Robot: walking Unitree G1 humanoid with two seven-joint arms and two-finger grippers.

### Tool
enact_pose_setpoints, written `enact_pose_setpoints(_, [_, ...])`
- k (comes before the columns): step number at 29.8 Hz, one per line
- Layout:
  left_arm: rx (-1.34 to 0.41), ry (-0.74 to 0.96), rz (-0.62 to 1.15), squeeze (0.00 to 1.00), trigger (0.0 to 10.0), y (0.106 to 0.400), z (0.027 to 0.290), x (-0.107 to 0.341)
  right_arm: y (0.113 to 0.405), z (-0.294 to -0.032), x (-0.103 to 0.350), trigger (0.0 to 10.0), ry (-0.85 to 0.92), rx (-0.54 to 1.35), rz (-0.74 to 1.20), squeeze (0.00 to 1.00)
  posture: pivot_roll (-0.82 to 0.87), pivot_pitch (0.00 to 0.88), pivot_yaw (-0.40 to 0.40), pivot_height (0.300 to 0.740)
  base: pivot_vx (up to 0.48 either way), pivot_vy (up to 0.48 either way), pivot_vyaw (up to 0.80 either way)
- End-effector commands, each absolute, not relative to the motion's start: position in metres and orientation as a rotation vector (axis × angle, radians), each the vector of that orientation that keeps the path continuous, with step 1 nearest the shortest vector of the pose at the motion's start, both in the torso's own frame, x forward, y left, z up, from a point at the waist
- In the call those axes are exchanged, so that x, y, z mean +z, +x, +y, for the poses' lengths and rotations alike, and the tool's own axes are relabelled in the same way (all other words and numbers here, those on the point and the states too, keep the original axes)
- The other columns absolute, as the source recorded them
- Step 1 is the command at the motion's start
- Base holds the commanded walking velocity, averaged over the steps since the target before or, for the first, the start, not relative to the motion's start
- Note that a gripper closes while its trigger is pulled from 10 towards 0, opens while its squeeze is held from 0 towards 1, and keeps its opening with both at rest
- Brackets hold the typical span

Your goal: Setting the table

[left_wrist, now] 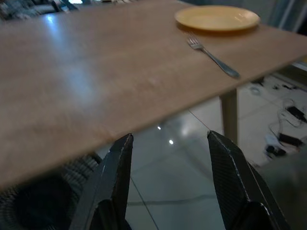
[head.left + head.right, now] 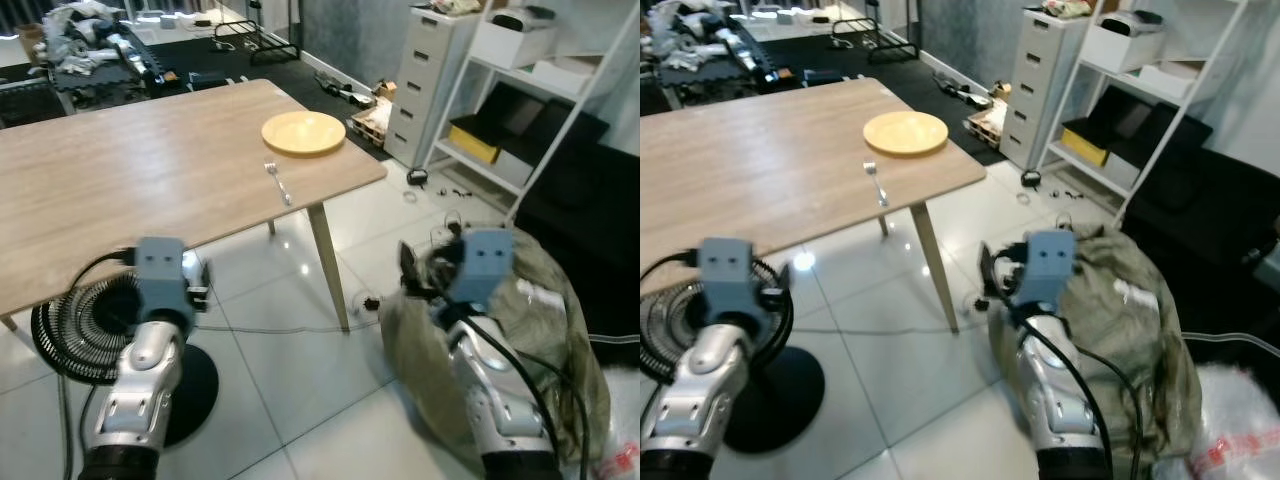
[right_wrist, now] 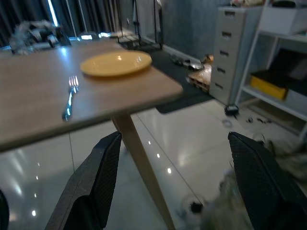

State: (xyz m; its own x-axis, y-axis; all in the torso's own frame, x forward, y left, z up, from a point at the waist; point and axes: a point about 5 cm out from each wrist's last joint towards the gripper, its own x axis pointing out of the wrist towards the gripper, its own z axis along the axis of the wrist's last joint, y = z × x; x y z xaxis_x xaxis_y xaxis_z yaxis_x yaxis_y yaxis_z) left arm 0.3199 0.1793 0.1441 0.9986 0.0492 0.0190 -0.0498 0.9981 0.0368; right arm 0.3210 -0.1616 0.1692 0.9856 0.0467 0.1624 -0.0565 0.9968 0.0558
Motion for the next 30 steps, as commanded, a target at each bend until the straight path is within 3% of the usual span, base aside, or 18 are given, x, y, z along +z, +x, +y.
enact_pose_setpoints(1, [0.077,0.060,-0.006,0.00,10.0,0.318,0.188,0.143,0.320,-0.154,0.169,10.0,0.063,0.072,-0.159,0.00,-0.03,0.000,0.082,0.740,0.480,0.000,0.00])
enact_pose_setpoints(30, [0.053,0.086,-0.043,0.00,10.0,0.318,0.186,0.156,0.322,-0.147,0.182,10.0,0.057,0.096,-0.201,0.00,-0.02,0.000,0.087,0.740,0.478,0.000,0.00])
